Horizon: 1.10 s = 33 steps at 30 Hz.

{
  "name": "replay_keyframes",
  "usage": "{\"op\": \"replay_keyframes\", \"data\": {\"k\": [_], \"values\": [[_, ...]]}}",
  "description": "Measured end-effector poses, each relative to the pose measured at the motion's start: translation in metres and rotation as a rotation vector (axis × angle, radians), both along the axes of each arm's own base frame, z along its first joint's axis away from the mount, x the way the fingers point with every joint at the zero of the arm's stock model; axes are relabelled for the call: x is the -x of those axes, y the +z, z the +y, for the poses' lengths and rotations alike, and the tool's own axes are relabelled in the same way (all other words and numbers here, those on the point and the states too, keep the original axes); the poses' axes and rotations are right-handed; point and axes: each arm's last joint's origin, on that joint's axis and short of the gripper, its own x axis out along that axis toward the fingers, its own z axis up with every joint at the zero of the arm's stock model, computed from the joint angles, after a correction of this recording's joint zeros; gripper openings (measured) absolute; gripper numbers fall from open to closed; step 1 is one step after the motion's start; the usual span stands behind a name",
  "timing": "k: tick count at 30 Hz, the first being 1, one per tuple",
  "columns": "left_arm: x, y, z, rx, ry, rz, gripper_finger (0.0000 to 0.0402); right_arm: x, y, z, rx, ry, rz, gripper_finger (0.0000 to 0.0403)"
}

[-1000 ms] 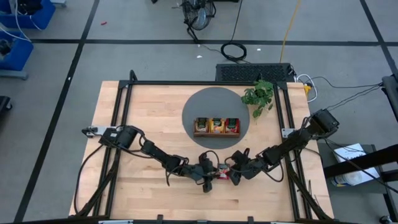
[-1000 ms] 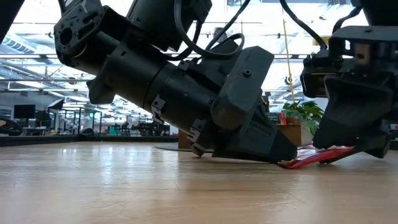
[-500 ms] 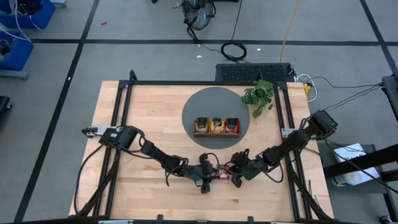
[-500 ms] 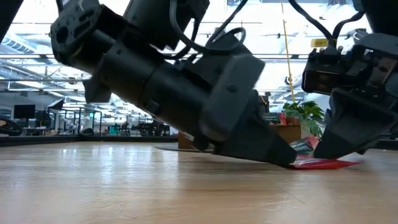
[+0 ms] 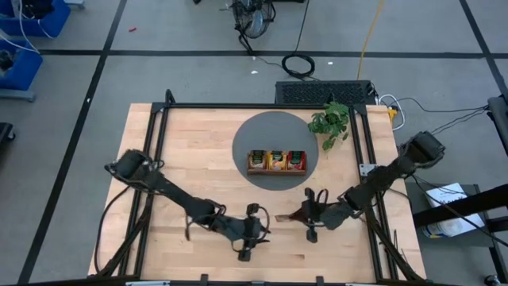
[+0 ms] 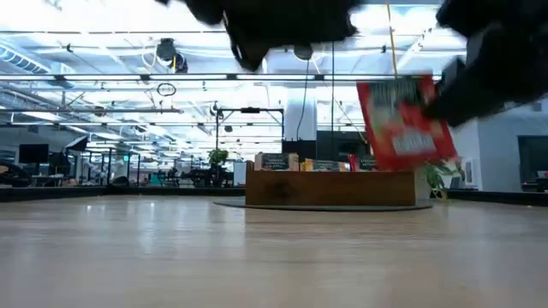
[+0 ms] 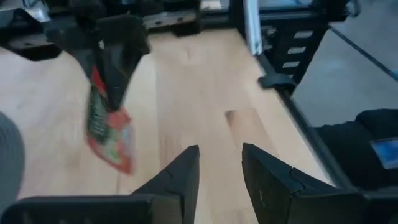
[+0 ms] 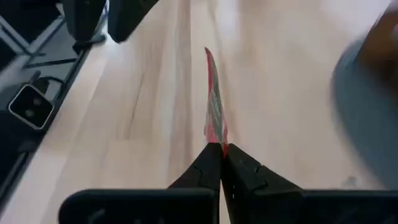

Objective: Pick & Place Tea
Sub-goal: Put the red tea packet into the right section of the wooden organizer

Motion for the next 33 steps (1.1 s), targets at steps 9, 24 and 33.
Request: {"op": "replay_keyframes", "data": {"k": [9, 24, 33], "values": [[0.024, 0.024, -0.010, -0.130, 0.125, -0.013, 0.0124, 0.015, 0.020, 0.012, 0.329, 0.031, -0.145, 0.0000], [0.001, 0.028, 0.026, -0.154, 0.222, -0.073, 0.0124, 0.010, 0.016, 0.022, 0.370, 0.078, -0.204, 0.0000], [-0.011, 0.008, 0.026, -0.130, 0.107, -0.059, 0.0125, 0.004, 0.017, 0.017, 0.363, 0.047, -0.220, 0.0000]]}}
